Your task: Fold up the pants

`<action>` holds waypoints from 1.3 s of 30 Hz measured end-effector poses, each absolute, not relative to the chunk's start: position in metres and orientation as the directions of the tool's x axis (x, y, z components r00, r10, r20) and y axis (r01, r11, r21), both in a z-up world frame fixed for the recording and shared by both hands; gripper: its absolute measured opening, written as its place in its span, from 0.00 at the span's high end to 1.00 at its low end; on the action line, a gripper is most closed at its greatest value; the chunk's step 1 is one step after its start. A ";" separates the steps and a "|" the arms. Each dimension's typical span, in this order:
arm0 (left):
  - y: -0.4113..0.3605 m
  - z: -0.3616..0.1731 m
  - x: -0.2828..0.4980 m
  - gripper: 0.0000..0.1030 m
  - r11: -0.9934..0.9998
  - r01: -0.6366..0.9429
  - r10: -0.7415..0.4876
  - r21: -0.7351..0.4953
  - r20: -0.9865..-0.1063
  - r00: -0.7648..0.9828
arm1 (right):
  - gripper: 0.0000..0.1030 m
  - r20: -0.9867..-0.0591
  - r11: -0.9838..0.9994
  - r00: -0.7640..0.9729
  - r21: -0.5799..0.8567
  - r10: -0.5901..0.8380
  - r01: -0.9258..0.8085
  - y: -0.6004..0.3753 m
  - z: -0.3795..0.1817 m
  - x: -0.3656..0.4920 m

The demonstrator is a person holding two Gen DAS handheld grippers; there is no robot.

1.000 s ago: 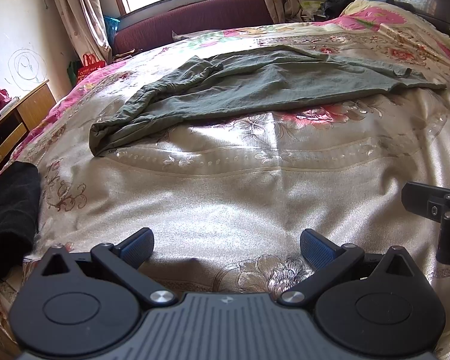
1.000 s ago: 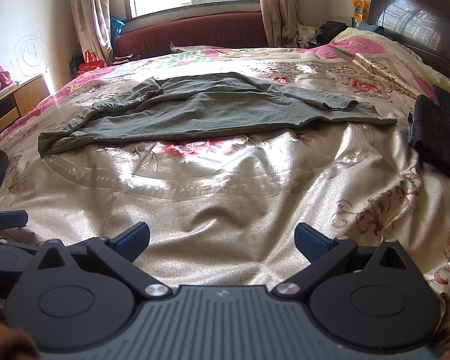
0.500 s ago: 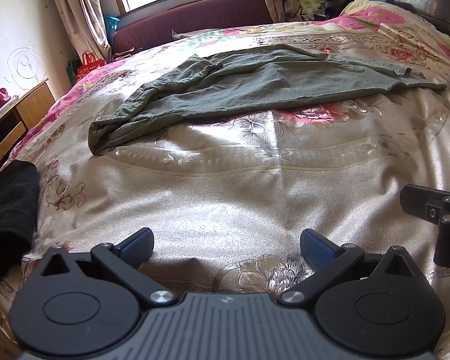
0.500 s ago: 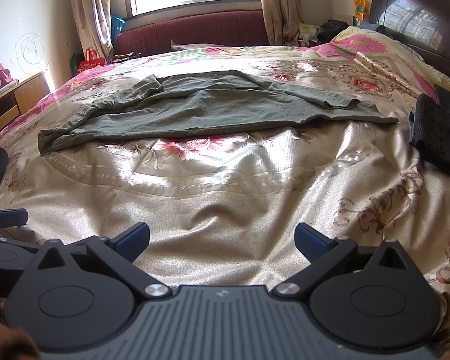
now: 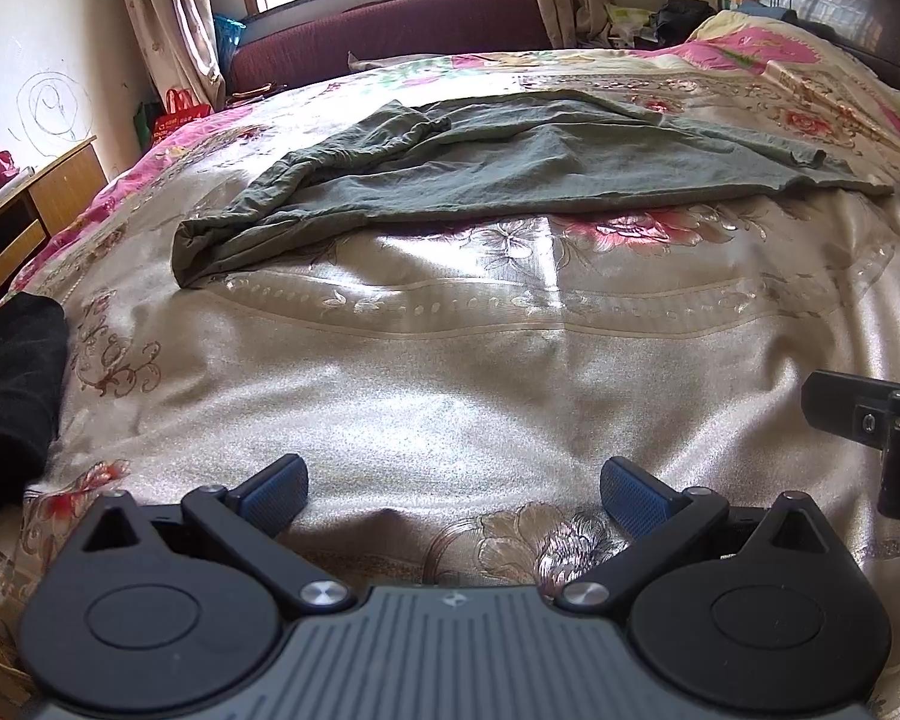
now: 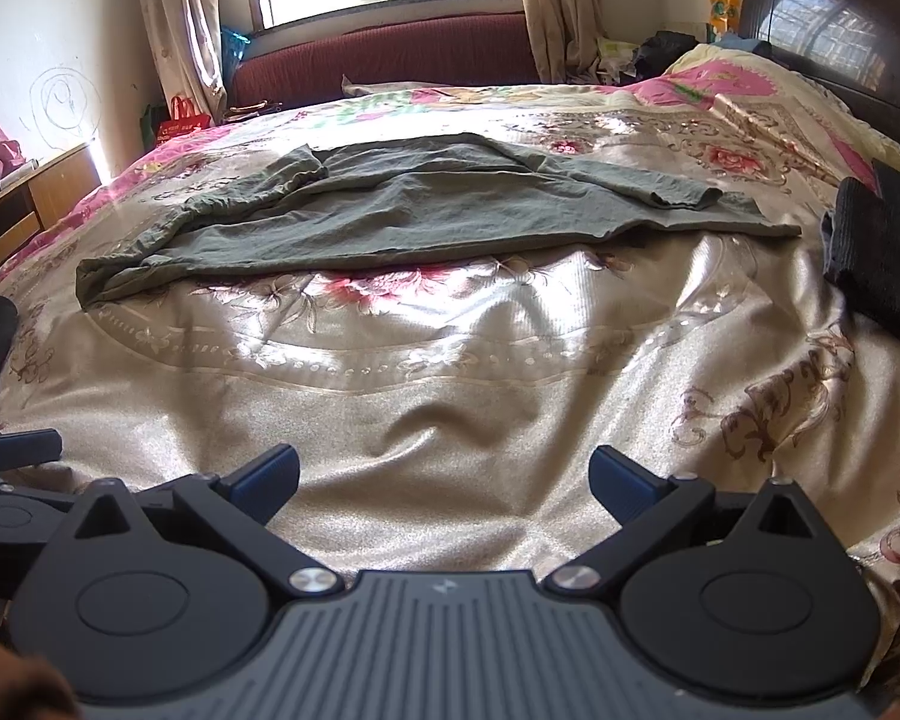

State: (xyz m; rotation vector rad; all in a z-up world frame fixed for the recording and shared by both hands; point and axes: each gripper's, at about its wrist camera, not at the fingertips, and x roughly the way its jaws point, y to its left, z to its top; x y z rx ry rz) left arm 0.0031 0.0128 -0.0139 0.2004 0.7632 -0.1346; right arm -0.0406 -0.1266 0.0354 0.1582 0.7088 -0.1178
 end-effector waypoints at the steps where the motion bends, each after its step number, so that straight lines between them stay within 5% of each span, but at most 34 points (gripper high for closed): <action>1: 0.014 -0.014 0.004 0.00 0.973 0.196 -0.053 0.126 -0.701 0.712 | 0.01 -0.656 0.981 0.753 0.104 -0.054 0.161 -0.127 0.035 -0.041; 12: 0.035 0.010 0.030 0.00 0.955 0.215 -0.031 0.205 -0.650 0.759 | 0.01 -0.618 0.995 0.785 0.059 -0.023 0.076 -0.116 0.044 -0.015; 25: 0.110 0.011 0.164 0.00 0.937 0.026 0.181 0.348 -0.549 0.816 | 0.01 -0.605 0.997 0.794 0.003 0.063 -0.077 -0.085 0.047 0.088; 30: 0.138 -0.002 0.199 0.19 0.925 0.018 0.216 0.379 -0.565 0.797 | 0.01 -0.612 0.994 0.786 -0.005 0.086 -0.113 -0.080 0.044 0.119; 39: 0.192 0.003 0.226 0.27 0.986 0.014 0.098 0.165 -0.647 0.756 | 0.01 -0.612 0.982 0.782 -0.049 0.115 -0.183 -0.077 0.036 0.162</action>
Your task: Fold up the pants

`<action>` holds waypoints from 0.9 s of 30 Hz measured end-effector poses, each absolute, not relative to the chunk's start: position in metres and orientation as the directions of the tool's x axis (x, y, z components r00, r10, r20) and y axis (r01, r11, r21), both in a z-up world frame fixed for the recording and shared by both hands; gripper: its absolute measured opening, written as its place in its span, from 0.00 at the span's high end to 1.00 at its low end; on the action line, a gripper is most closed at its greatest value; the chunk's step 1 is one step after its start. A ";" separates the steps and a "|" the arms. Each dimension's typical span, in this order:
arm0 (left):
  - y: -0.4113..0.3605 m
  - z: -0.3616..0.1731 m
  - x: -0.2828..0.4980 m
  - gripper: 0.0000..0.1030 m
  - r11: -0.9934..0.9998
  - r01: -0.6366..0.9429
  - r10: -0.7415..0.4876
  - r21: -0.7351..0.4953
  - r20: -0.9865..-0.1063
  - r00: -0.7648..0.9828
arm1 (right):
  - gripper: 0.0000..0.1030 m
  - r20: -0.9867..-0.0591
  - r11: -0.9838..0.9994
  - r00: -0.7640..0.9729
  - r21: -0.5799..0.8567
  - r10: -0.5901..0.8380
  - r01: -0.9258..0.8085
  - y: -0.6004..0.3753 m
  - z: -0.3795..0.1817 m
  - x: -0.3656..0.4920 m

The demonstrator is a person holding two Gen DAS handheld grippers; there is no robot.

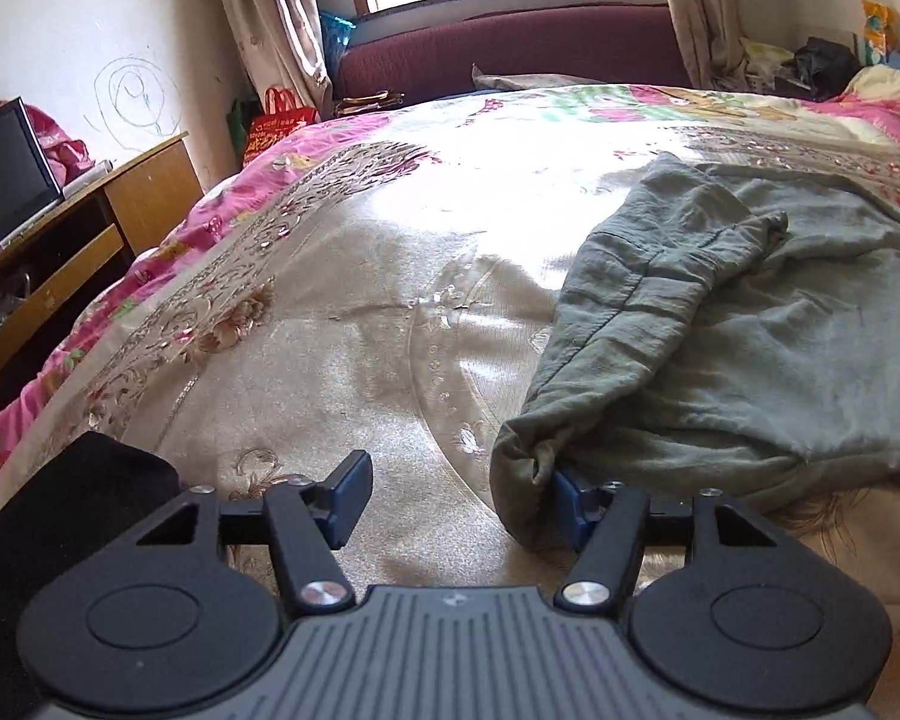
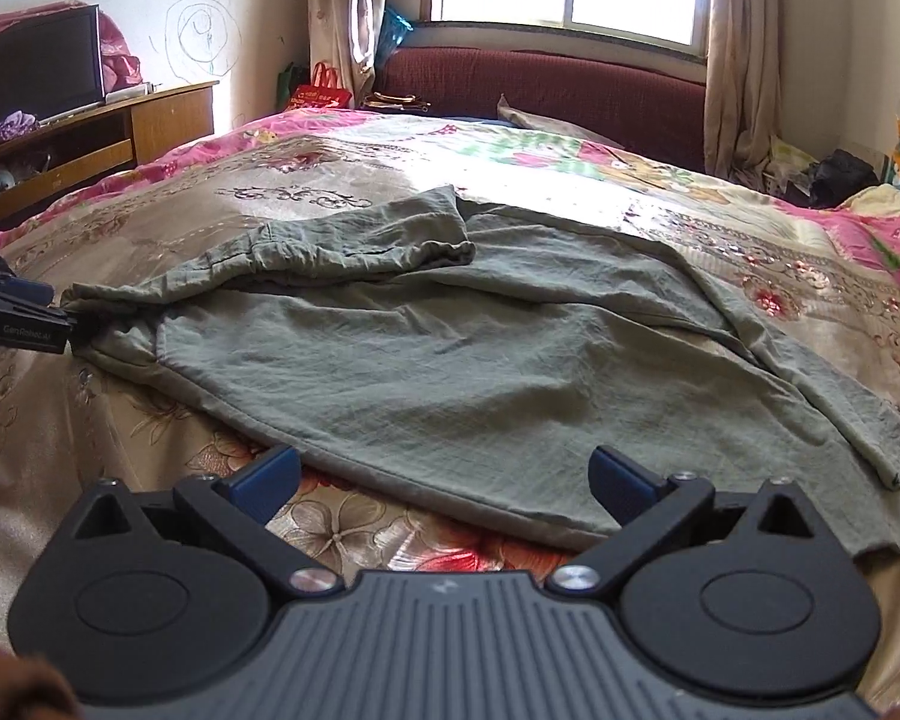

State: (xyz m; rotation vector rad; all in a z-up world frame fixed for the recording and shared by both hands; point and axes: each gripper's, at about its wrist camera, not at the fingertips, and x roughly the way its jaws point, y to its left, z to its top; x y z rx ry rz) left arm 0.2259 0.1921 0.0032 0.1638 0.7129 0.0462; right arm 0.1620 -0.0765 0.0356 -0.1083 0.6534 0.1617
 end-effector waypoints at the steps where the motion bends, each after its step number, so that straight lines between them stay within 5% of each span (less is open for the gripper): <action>1: 0.199 0.004 0.232 0.27 0.989 -0.014 0.105 0.144 -0.649 0.753 | 0.01 -0.613 0.980 0.782 -0.058 0.115 -0.190 -0.076 0.035 0.164; 6: 0.233 0.004 0.255 0.27 0.982 -0.178 0.091 -0.055 -0.688 0.720 | 0.02 -0.616 0.959 0.778 -0.125 0.126 -0.255 -0.070 0.026 0.181; 10: 0.206 -0.007 0.246 0.27 0.993 -0.090 0.118 0.076 -0.687 0.717 | 0.04 -0.622 0.936 0.775 -0.193 0.115 -0.294 -0.067 0.018 0.185; 15: 0.190 -0.013 0.245 0.27 0.997 -0.030 0.074 0.075 -0.696 0.714 | 0.17 -0.652 0.918 0.750 -0.224 0.107 -0.326 -0.070 0.008 0.190; 16: 0.191 -0.013 0.248 0.30 0.998 -0.027 0.062 0.061 -0.702 0.710 | 0.22 -0.657 0.921 0.745 -0.213 0.113 -0.327 -0.070 0.009 0.190; 20: 0.194 -0.007 0.259 0.69 0.997 -0.026 0.070 0.073 -0.710 0.701 | 0.54 -0.679 0.905 0.717 -0.194 0.155 -0.379 -0.060 0.012 0.187; 21: 0.198 -0.005 0.262 0.69 0.998 -0.035 0.063 0.054 -0.716 0.695 | 0.62 -0.683 0.895 0.712 -0.203 0.161 -0.398 -0.057 0.012 0.186; 24: 0.207 -0.005 0.263 0.70 0.998 -0.068 0.034 -0.016 -0.733 0.680 | 0.59 -0.686 0.886 0.711 -0.224 0.154 -0.407 -0.050 0.010 0.190; 27: 0.195 -0.003 0.245 0.71 0.999 -0.021 0.047 0.045 -0.705 0.708 | 0.49 -0.684 0.888 0.715 -0.228 0.145 -0.399 -0.051 0.010 0.195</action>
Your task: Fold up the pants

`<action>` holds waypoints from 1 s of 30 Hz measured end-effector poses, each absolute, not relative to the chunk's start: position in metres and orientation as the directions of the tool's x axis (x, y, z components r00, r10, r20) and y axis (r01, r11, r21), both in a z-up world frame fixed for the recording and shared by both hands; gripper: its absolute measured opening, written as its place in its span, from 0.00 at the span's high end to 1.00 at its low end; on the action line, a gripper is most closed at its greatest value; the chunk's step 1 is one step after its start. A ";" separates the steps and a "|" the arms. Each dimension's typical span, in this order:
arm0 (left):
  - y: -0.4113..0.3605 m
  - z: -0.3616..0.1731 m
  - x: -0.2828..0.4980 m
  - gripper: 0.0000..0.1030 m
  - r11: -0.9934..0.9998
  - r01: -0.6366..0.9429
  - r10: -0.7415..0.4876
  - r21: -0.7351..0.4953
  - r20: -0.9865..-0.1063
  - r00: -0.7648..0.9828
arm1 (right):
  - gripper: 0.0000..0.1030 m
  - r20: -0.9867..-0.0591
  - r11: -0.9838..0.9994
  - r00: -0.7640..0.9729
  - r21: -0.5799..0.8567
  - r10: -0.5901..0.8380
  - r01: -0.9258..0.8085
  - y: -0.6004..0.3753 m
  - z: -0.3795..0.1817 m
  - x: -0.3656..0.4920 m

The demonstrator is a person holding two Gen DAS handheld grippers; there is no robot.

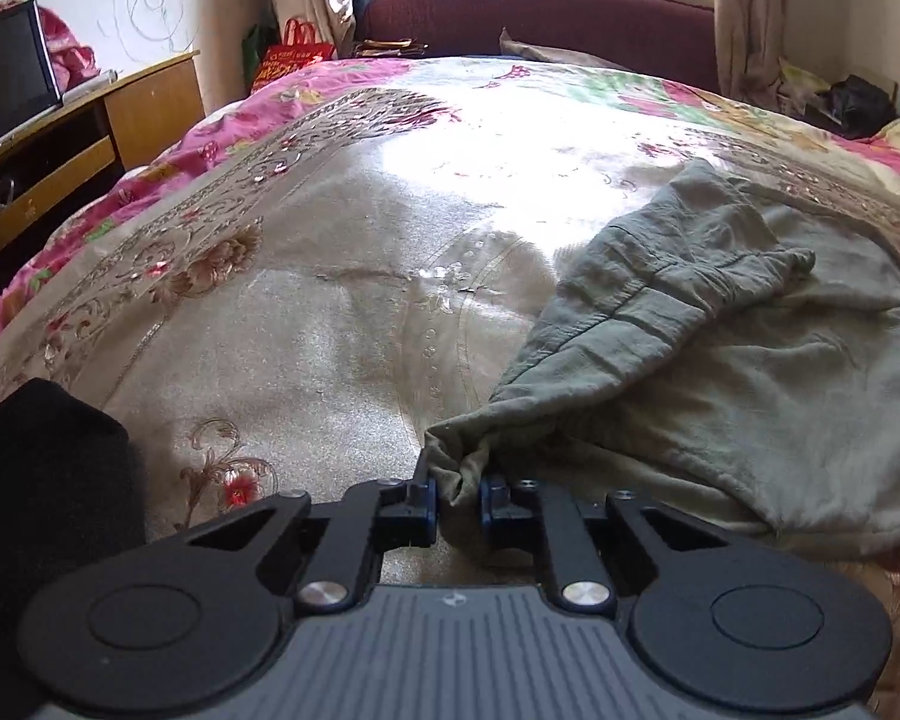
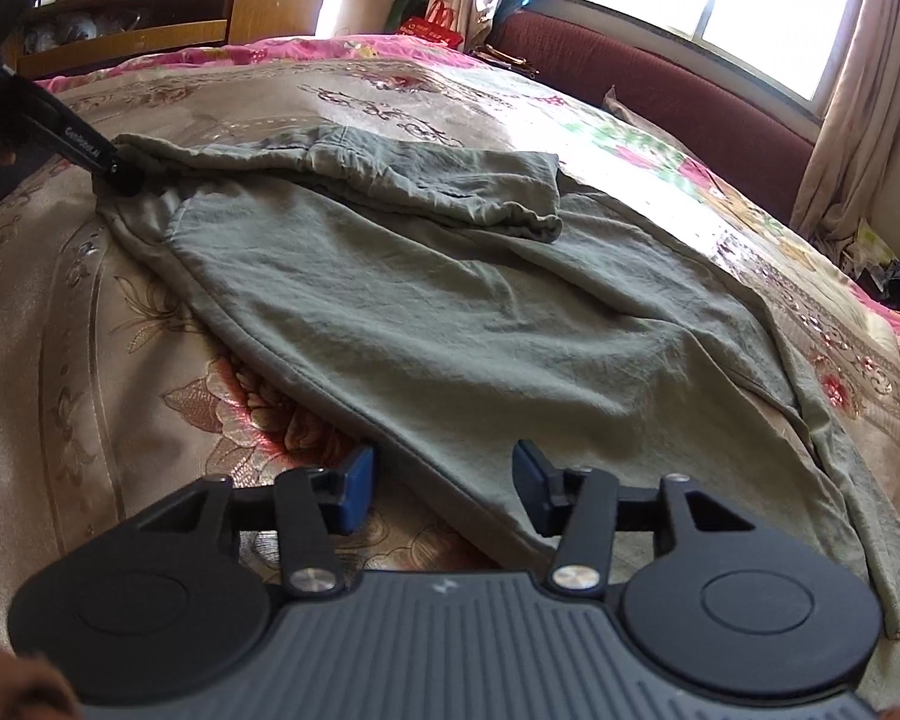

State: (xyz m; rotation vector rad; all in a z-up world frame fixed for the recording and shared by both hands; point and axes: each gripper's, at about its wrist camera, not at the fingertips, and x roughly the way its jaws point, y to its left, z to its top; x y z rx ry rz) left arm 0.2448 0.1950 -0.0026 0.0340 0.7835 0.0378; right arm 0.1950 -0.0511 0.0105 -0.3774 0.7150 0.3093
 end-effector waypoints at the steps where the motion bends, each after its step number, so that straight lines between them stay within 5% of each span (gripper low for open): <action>1: 0.192 -0.004 0.242 0.70 0.998 -0.011 0.054 0.065 -0.700 0.713 | 0.48 -0.684 0.889 0.714 -0.225 0.148 -0.399 -0.052 0.010 0.196; 5: 0.188 -0.013 0.254 0.67 0.994 -0.005 0.079 0.108 -0.697 0.713 | 0.54 -0.704 0.904 0.693 -0.180 0.157 -0.388 -0.056 0.008 0.202; 8: 0.201 -0.009 0.257 0.72 0.999 -0.029 0.032 0.016 -0.712 0.701 | 0.84 -0.722 0.915 0.667 -0.120 0.185 -0.384 -0.055 0.010 0.200; 12: 0.228 -0.002 0.237 0.72 0.992 -0.083 -0.006 -0.094 -0.696 0.718 | 0.91 -0.732 0.917 0.652 -0.095 0.199 -0.387 -0.057 0.013 0.189; 27: 0.289 -0.004 0.143 0.73 0.979 -0.194 0.077 -0.070 -0.751 0.656 | 0.95 -0.774 0.853 0.464 0.181 0.431 -0.490 -0.013 0.026 0.097; 30: 0.285 -0.002 0.135 0.72 0.983 -0.176 0.087 -0.043 -0.740 0.667 | 0.88 -0.762 0.868 0.496 0.171 0.416 -0.467 -0.011 0.028 0.087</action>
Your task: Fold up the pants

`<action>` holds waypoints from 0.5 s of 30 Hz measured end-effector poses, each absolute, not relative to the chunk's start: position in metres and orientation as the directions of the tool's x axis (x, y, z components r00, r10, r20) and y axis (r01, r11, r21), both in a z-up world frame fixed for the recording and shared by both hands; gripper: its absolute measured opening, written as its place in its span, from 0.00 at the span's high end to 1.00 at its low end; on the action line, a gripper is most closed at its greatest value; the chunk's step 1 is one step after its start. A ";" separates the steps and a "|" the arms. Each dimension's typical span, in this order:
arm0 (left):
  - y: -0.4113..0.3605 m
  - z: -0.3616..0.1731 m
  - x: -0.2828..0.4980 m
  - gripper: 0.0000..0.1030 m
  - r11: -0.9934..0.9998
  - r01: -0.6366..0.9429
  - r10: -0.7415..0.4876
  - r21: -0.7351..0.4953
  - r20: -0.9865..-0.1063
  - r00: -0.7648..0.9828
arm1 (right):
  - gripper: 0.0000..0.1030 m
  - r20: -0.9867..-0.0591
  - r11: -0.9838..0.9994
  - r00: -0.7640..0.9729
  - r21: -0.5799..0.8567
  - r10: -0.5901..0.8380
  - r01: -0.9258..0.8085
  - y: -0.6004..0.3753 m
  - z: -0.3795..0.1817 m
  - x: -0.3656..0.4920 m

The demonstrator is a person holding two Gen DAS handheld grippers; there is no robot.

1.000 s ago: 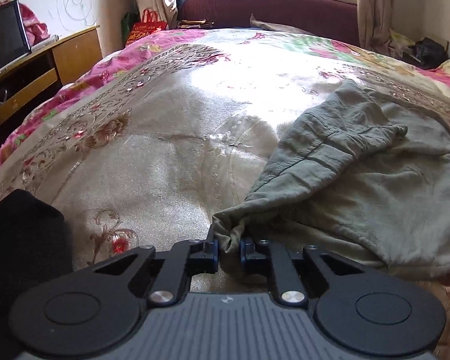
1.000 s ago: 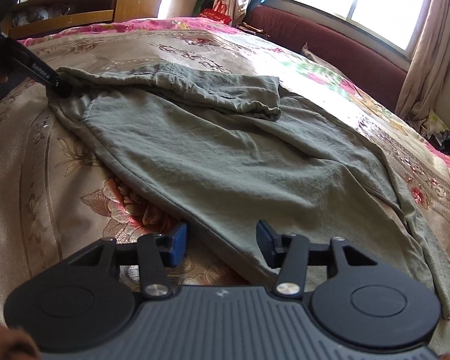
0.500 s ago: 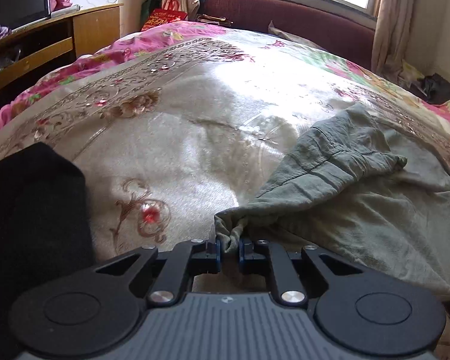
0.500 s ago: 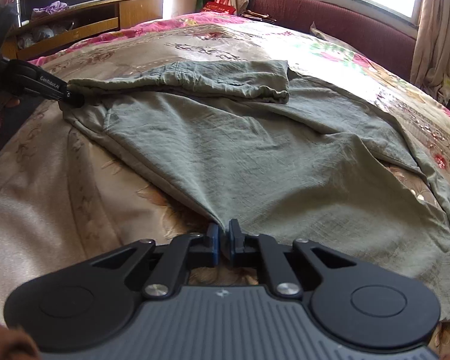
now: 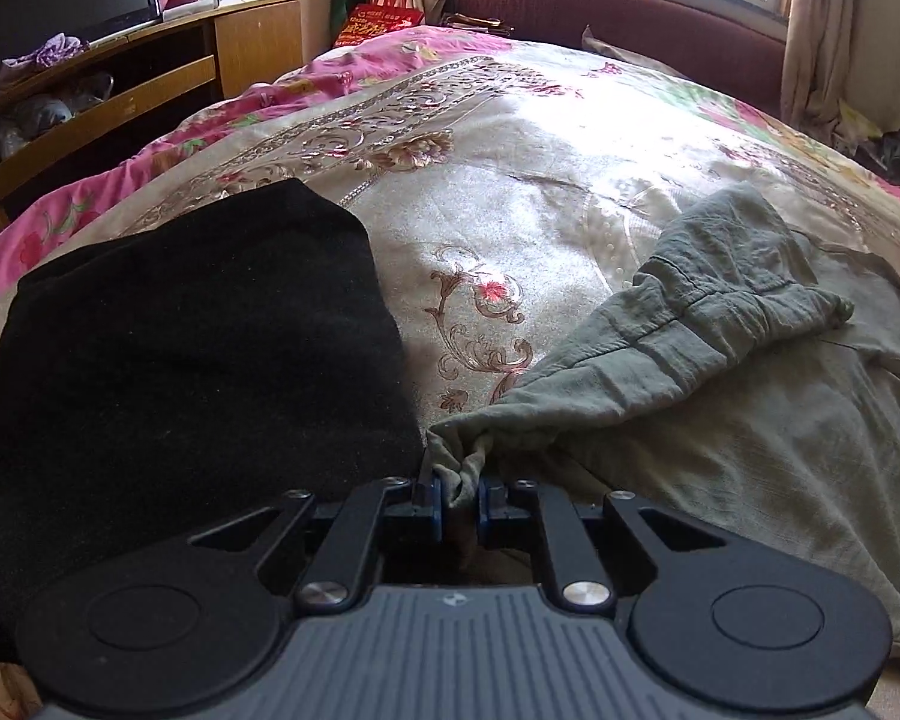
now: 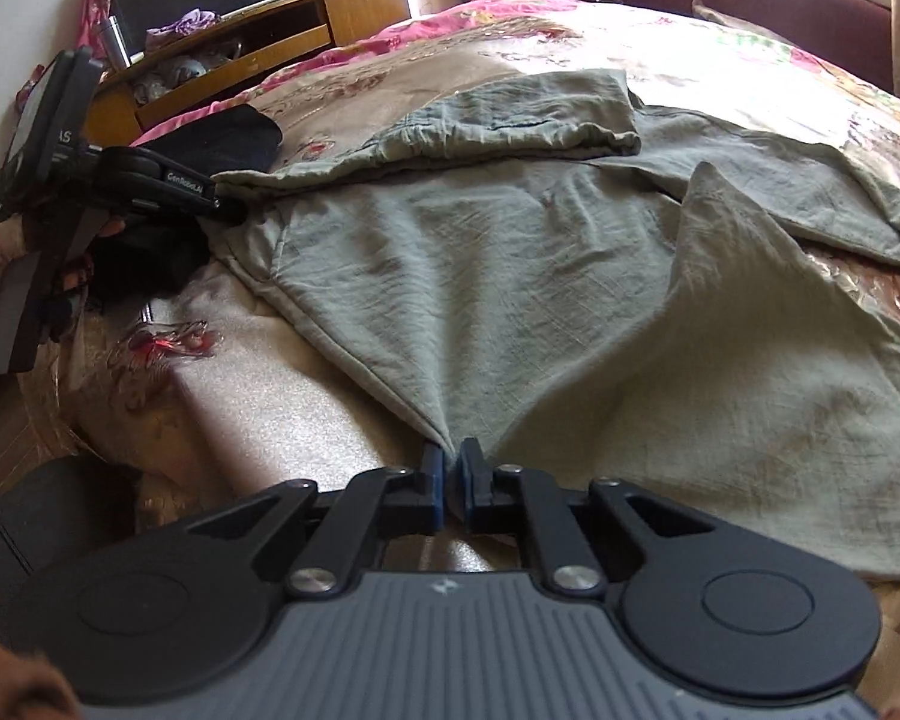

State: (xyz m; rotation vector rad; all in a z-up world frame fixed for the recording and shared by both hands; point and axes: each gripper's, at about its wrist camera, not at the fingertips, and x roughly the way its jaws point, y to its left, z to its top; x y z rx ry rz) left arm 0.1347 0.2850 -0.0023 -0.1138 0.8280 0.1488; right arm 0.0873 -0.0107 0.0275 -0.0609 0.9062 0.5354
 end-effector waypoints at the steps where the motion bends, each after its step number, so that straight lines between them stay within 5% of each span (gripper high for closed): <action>1: 0.282 -0.001 0.135 0.72 0.983 -0.179 0.099 -0.030 -0.738 0.667 | 0.78 -0.761 0.873 0.494 0.193 0.421 -0.447 -0.014 0.030 0.089; 2: 0.280 0.000 0.135 0.72 0.983 -0.184 0.106 -0.025 -0.737 0.667 | 0.61 -0.755 0.881 0.496 0.229 0.429 -0.413 -0.022 0.033 0.091; 4: 0.278 0.005 0.131 0.72 0.981 -0.189 0.101 -0.042 -0.724 0.683 | 0.53 -0.730 0.901 0.538 0.267 0.421 -0.342 -0.044 0.043 0.089; 7: 0.273 0.013 0.119 0.72 0.978 -0.204 0.122 -0.038 -0.688 0.716 | 0.47 -0.691 0.945 0.646 0.267 0.324 -0.189 -0.097 0.060 0.074; 11: 0.254 0.027 0.101 0.72 0.984 -0.177 0.129 -0.013 -0.633 0.763 | 0.38 -0.679 0.967 0.734 0.202 0.025 0.155 -0.195 0.063 0.063; 15: 0.215 0.040 0.094 0.70 0.995 -0.097 0.096 0.030 -0.590 0.802 | 0.36 -0.685 0.812 0.712 0.321 -0.156 0.487 -0.305 0.045 0.058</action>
